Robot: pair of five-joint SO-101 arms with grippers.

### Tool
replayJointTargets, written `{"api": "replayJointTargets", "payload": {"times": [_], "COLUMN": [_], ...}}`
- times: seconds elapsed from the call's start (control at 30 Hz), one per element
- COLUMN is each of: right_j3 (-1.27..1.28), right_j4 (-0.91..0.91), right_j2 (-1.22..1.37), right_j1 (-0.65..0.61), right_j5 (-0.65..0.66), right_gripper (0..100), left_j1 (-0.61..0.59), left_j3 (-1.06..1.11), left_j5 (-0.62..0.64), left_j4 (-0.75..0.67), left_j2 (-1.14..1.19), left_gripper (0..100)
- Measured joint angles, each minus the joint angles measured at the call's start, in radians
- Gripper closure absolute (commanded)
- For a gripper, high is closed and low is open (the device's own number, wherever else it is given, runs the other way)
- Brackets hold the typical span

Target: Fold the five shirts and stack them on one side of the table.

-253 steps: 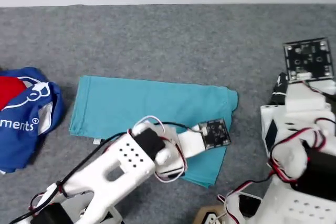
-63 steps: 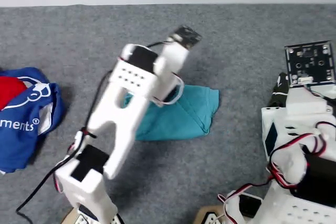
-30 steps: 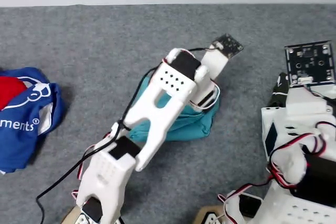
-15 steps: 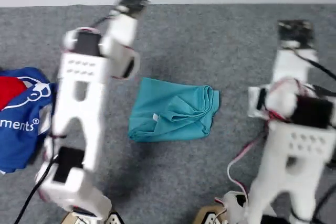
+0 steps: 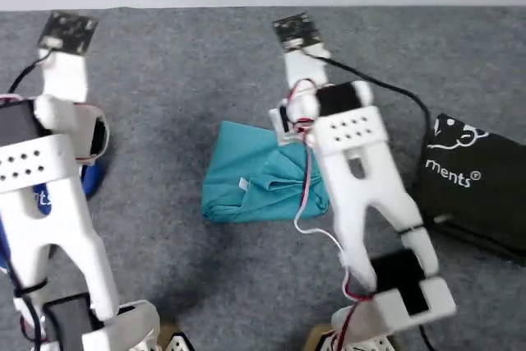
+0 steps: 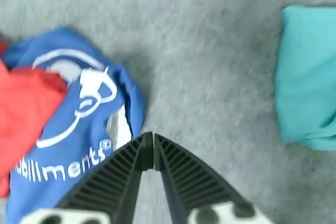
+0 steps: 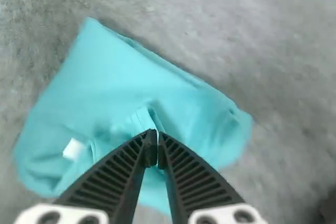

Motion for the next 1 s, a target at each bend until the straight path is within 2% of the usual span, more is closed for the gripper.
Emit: {"api": "replayJointTargets", "payload": {"times": [0.2, 0.33, 0.5, 0.67, 1.0], "right_j3": [0.0, 0.0, 0.0, 0.0, 0.0], "right_j4": [-0.141, -0.155, -0.137, 0.017, 0.482], "right_j2": [0.153, 0.244, 0.328, 0.359, 0.319], "right_j1": [-0.114, -0.173, -0.187, -0.186, -0.135], "right_j5": [0.0, 0.034, 0.086, 0.121, 0.146], "right_gripper": [98.7, 98.9, 98.9, 98.9, 98.9], "left_j1": [-0.06, -0.086, -0.092, -0.092, -0.092], "left_j3": [0.072, 0.104, 0.115, 0.115, 0.121], "left_j5": [-0.002, -0.002, -0.002, -0.002, -0.002], "left_j4": [0.0, -0.008, -0.018, -0.018, -0.032], "left_j2": [-0.015, -0.017, -0.017, -0.017, -0.017], "left_gripper": [100, 100, 100, 100, 100]}}
